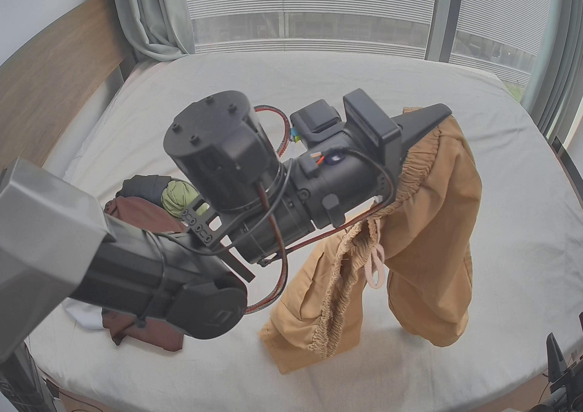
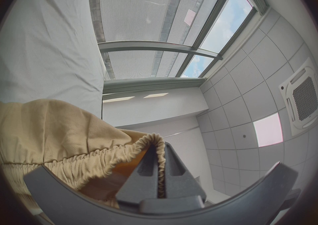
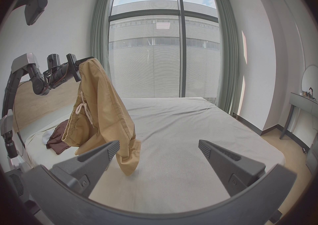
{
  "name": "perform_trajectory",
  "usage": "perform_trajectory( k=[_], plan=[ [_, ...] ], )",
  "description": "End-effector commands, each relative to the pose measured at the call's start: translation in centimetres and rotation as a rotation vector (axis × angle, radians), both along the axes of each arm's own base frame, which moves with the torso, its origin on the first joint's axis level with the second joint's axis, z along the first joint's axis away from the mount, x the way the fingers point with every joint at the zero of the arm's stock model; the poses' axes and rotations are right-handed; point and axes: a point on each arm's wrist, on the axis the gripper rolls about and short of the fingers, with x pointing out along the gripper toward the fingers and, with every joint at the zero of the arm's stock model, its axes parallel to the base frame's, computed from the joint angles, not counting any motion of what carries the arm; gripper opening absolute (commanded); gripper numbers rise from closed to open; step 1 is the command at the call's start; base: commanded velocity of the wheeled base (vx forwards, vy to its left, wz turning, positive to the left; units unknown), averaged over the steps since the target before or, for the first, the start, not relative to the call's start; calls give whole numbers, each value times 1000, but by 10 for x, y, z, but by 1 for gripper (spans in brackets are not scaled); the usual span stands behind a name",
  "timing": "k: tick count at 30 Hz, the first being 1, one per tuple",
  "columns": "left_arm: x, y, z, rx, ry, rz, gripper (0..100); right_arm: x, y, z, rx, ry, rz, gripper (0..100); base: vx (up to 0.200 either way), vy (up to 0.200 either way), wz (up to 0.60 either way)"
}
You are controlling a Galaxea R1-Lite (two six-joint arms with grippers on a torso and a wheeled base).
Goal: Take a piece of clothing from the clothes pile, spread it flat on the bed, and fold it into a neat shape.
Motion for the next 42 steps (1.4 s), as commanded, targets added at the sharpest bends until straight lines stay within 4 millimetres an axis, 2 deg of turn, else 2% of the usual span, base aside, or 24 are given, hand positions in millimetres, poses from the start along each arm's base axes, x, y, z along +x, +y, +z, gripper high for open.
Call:
perform_trajectory(
  k=[1, 7, 10, 11, 13, 14, 17, 20, 21, 28, 35, 38, 42],
  plan=[
    [-4, -12, 9, -39, 11, -40, 0, 0, 0, -5, 0, 1, 0, 100, 0, 0, 0],
    [-7, -17, 22, -87, 19, -63, 0, 0, 0, -5, 0, 1, 0, 100, 0, 0, 0],
    [-2, -16, 17, -89, 50, -42, 0, 0, 0, -5, 0, 1, 0, 100, 0, 0, 0],
    [11, -14, 4, -72, 71, -2, 0, 0, 0, -5, 0, 1, -1, 100, 0, 0, 0],
    [21, -6, 0, -68, 77, 38, 0, 0, 0, -5, 0, 1, 0, 100, 0, 0, 0],
    [34, 7, -4, -66, 86, 92, 0, 0, 0, -5, 0, 1, -1, 100, 0, 0, 0],
    [52, 35, -13, -48, 94, 177, 0, 0, 0, -5, 0, 1, -1, 100, 0, 0, 0],
    [52, 35, -13, -48, 94, 177, 0, 0, 0, -5, 0, 1, -1, 100, 0, 0, 0],
    [56, 72, -26, -5, 59, 266, 0, 0, 0, -5, 0, 1, 0, 100, 0, 0, 0],
    [43, 109, -34, 16, 18, 296, 0, 0, 0, -5, 0, 1, 0, 100, 0, 0, 0],
    [41, 165, -46, 105, -6, 346, 0, 0, 0, -5, 0, 1, 0, 100, 0, 0, 0],
    [45, 179, -51, 149, -36, 396, 0, 0, 0, -5, 0, 1, 0, 100, 0, 0, 0],
    [44, 187, -59, 190, -47, 428, 0, 0, 0, -5, 0, 1, 0, 100, 0, 0, 0]
  ],
)
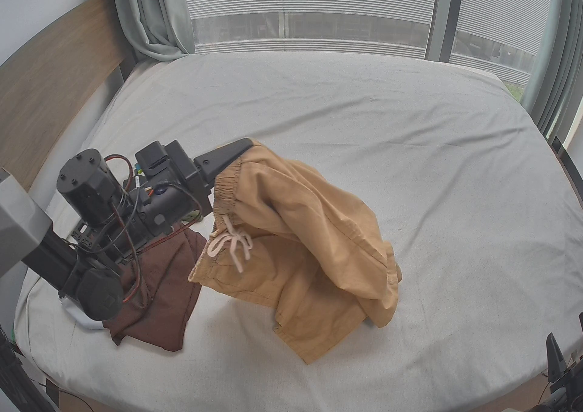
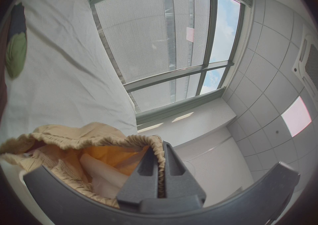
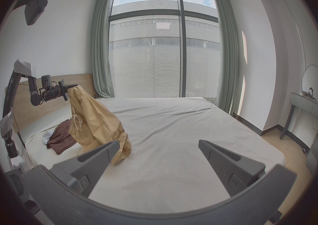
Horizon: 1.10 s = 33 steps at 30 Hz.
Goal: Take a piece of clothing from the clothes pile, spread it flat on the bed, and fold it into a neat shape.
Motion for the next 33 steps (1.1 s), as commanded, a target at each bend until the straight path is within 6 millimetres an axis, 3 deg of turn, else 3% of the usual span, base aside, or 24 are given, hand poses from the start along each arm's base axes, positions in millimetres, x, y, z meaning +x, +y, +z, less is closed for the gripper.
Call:
perform_trajectory(
  k=[1, 5, 6, 11, 25, 33],
  plan=[
    [-6, 17, -3, 25, 6, 41, 0, 0, 0, -5, -1, 1, 1, 100, 0, 0, 0],
    [-9, 19, -11, 49, 22, 46, 0, 0, 0, -5, -1, 1, -1, 100, 0, 0, 0],
    [-14, 19, -23, 107, 20, 45, 0, 0, 0, -5, -1, 1, 1, 100, 0, 0, 0],
    [-11, 22, -39, 174, 23, 62, 0, 0, 0, -5, -1, 1, 1, 100, 0, 0, 0],
    [-17, 41, -62, 351, -57, 65, 0, 0, 0, -5, -2, 3, -1, 100, 0, 0, 0],
    [-15, 41, -69, 381, -57, 79, 0, 0, 0, -5, -19, 2, 1, 100, 0, 0, 0]
  ],
)
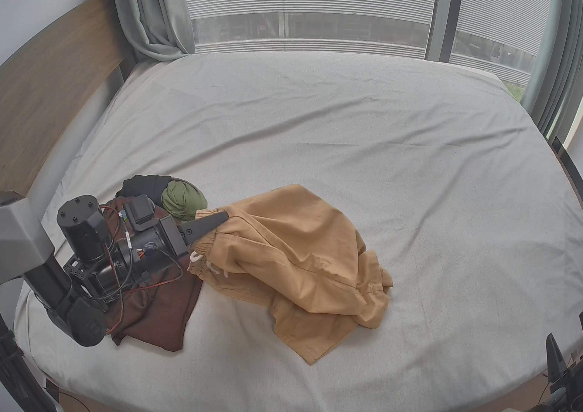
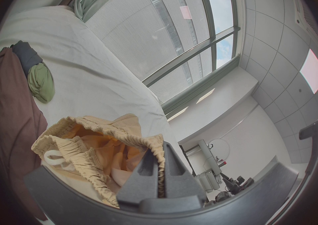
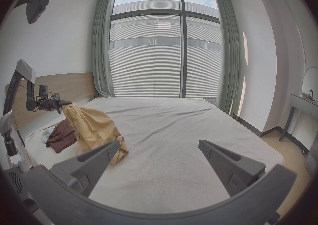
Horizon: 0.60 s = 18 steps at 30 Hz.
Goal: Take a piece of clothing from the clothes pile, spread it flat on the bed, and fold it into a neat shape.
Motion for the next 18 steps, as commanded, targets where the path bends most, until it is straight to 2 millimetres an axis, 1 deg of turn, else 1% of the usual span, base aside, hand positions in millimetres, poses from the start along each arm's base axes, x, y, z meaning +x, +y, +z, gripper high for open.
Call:
perform_trajectory(
  k=[1, 5, 18],
  plan=[
    [3, 0, -10, 26, 14, 8, 0, 0, 0, -5, -10, 1, 0, 100, 0, 0, 0],
    [4, -1, -16, 48, 12, 4, 0, 0, 0, -5, -9, 1, 0, 100, 0, 0, 0],
    [3, 0, -17, 49, 18, 4, 0, 0, 0, -3, 30, -17, -13, 100, 0, 0, 0]
  ],
)
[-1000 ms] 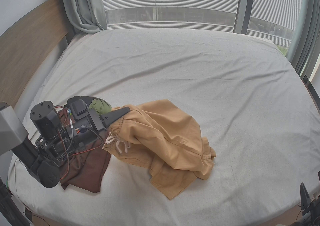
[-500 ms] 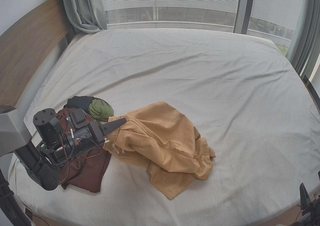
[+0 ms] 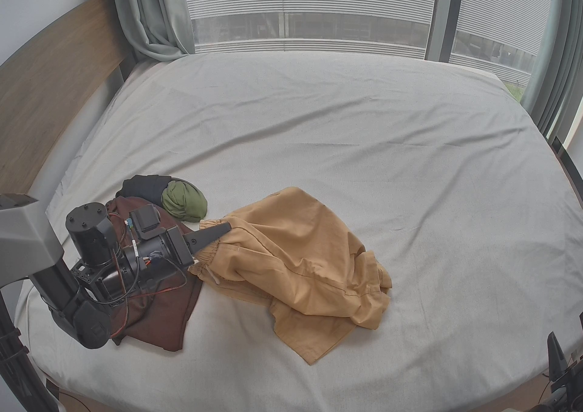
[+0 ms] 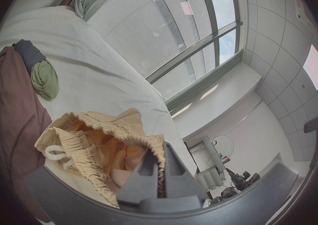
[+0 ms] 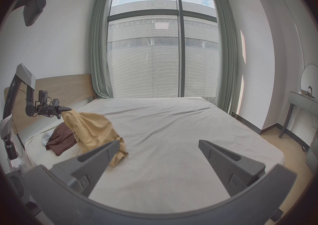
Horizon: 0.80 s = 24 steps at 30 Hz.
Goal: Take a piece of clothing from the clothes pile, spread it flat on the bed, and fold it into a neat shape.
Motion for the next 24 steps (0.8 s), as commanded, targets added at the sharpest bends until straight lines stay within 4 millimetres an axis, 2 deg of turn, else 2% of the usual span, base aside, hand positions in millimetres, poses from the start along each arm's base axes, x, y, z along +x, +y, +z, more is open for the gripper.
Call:
perform_trajectory(
  k=[1, 4, 6, 9, 12, 15, 16, 17, 19, 20, 24],
  plan=[
    [0, 0, -1, 1, 5, 0, 0, 0, 0, 1, 2, -58, -11, 100, 0, 0, 0],
    [0, 0, -1, 0, 5, 0, 0, -3, 0, 18, -3, -173, -27, 100, 0, 0, 0],
    [0, 0, -2, 0, 8, 0, 0, -3, 0, 31, -4, -173, -16, 100, 0, 0, 0],
    [0, 0, -1, 0, 8, 2, 0, 1, 0, 40, 6, -147, 20, 100, 0, 0, 0],
    [2, 4, -2, 1, 7, 15, 0, 10, 2, 60, 53, -91, 180, 100, 0, 0, 0],
    [2, 7, -2, 1, 7, 23, 0, 23, 3, 83, 178, -32, 301, 100, 0, 0, 0],
    [2, 7, -2, 1, 7, 23, 0, 23, 3, 83, 178, -32, 301, 100, 0, 0, 0],
    [2, 7, -1, 1, 5, 25, 0, 31, 4, 96, 243, 4, 336, 100, 0, 0, 0],
    [2, 7, -1, 1, 5, 25, 0, 36, 5, 100, 263, 24, 348, 100, 0, 0, 0],
    [3, 9, -1, 2, 4, 31, 0, 53, 10, 111, 271, 79, 372, 100, 0, 0, 0],
    [3, 10, -2, 3, 7, 35, 0, 79, 19, 128, 264, 150, 427, 100, 0, 0, 0]
  ],
)
